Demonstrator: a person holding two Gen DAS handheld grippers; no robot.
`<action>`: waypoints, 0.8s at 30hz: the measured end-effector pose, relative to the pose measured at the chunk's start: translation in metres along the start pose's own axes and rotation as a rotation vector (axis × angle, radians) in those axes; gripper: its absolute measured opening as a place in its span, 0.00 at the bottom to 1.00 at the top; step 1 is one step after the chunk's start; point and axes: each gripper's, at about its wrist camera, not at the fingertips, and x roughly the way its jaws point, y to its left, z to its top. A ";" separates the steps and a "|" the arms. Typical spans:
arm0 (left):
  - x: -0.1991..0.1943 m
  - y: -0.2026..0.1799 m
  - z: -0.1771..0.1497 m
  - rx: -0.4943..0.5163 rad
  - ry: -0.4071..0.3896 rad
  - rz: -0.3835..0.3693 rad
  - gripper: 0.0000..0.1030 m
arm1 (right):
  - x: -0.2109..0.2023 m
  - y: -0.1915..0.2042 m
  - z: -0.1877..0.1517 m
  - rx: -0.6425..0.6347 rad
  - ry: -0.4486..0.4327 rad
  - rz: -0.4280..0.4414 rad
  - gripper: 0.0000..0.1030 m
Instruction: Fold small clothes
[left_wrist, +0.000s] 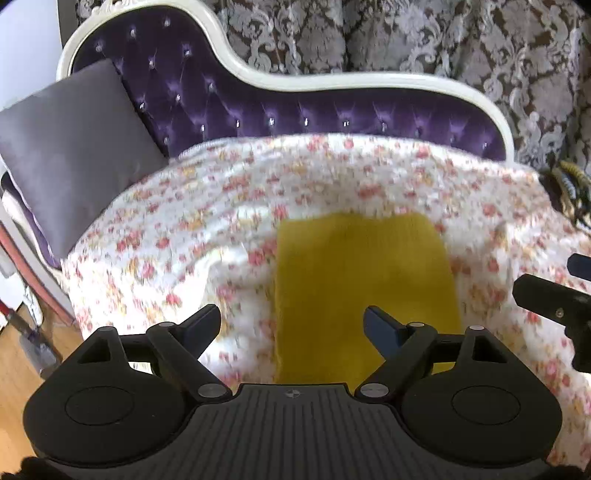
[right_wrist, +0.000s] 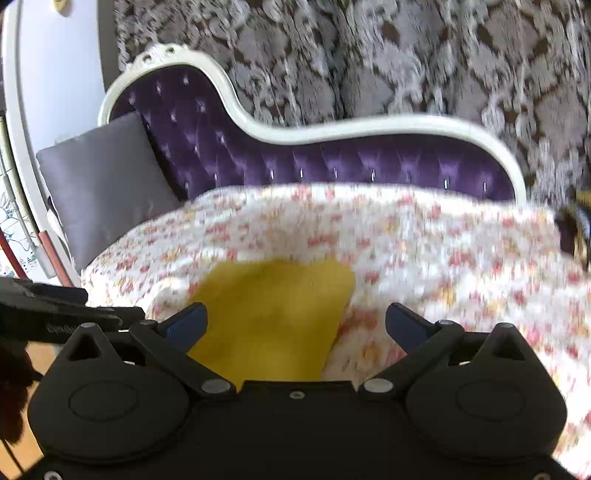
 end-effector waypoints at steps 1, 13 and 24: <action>-0.002 -0.002 -0.006 0.002 0.008 0.002 0.82 | 0.000 0.000 -0.002 0.004 0.017 0.005 0.99; -0.015 -0.017 -0.047 0.002 0.044 -0.009 0.82 | -0.015 0.015 -0.039 -0.023 0.101 -0.046 0.99; -0.027 -0.012 -0.066 -0.045 0.058 0.007 0.82 | -0.028 0.023 -0.054 -0.007 0.097 -0.053 0.99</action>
